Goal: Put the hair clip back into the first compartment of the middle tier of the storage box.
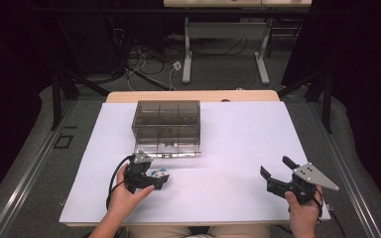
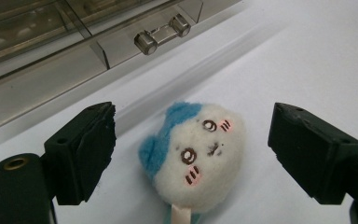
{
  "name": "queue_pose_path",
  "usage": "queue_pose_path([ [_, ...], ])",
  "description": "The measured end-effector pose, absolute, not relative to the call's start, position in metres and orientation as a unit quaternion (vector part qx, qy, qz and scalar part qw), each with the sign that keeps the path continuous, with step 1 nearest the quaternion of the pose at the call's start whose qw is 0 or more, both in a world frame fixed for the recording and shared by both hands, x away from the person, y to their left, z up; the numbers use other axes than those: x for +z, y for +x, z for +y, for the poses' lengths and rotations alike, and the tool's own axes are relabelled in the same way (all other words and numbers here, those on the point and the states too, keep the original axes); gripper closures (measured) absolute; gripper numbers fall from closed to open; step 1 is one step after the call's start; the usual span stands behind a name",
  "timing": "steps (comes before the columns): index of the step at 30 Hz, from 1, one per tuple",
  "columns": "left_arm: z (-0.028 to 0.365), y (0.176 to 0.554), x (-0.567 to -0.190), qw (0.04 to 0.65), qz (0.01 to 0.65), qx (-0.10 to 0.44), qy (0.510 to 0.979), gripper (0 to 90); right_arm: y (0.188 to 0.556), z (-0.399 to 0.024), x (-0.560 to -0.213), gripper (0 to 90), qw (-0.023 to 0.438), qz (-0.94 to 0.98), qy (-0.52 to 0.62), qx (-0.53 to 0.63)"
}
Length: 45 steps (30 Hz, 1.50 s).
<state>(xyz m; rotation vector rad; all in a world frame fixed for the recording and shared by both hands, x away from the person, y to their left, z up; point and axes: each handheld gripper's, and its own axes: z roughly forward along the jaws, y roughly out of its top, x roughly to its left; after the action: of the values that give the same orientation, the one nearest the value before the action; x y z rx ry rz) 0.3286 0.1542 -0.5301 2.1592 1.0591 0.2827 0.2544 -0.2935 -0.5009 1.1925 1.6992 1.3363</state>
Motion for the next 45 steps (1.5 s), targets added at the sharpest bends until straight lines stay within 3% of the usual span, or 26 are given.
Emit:
queue_pose_path([
  [36,0.153,0.334,-0.548,0.319,0.414,0.075,0.849,17.9,0.256,-0.293,-0.503,14.8,0.327,0.654,0.453,0.51],
  [45,0.153,0.334,-0.55,0.318,0.415,0.073,0.85,24.8,0.256,-0.293,-0.504,14.8,0.327,0.653,0.453,0.511],
])
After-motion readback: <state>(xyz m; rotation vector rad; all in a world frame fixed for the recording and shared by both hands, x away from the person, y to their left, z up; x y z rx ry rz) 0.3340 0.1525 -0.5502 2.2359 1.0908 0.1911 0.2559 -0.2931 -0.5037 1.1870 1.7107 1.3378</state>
